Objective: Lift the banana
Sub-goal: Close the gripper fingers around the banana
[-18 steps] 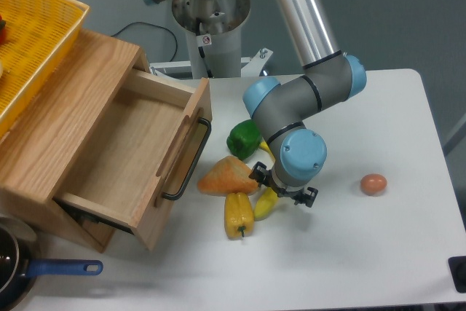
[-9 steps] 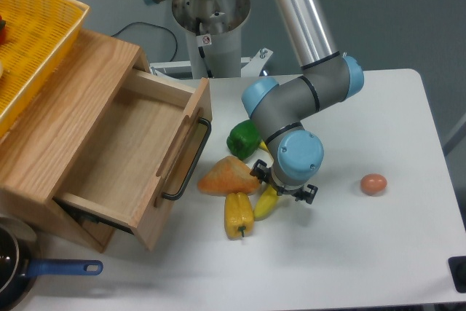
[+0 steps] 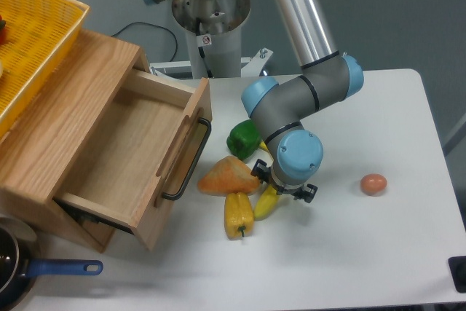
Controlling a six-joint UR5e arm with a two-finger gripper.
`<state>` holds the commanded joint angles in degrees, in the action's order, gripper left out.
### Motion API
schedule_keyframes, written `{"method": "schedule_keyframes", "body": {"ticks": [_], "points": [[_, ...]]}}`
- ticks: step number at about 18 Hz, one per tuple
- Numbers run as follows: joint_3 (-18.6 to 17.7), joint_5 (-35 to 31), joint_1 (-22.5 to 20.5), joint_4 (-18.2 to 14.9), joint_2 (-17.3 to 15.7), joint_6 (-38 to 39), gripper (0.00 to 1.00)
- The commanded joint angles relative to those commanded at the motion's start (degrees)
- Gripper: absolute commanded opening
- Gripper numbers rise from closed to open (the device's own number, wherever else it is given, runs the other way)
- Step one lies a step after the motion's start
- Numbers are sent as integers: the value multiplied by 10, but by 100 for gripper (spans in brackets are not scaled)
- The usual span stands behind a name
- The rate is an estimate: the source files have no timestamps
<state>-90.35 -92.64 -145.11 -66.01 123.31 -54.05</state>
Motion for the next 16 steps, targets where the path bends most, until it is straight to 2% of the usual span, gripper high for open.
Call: {"method": "schedule_keyframes", "body": {"ticks": [2,3,7,8,11,12,14,15,16], "points": [[0,0,0,0,0,0,78],[0,0,0,0,0,0,69],[0,0,3,0,0,0,60],[0,0,3,0,0,0,52],[0,0,3,0,0,-1,43],[0,0,3,0,0,0,37],[0,0,3,0,0,-1,36],[0,0,3,0,0,0,29],[0,0,3,-1,-1,-1,28]]}}
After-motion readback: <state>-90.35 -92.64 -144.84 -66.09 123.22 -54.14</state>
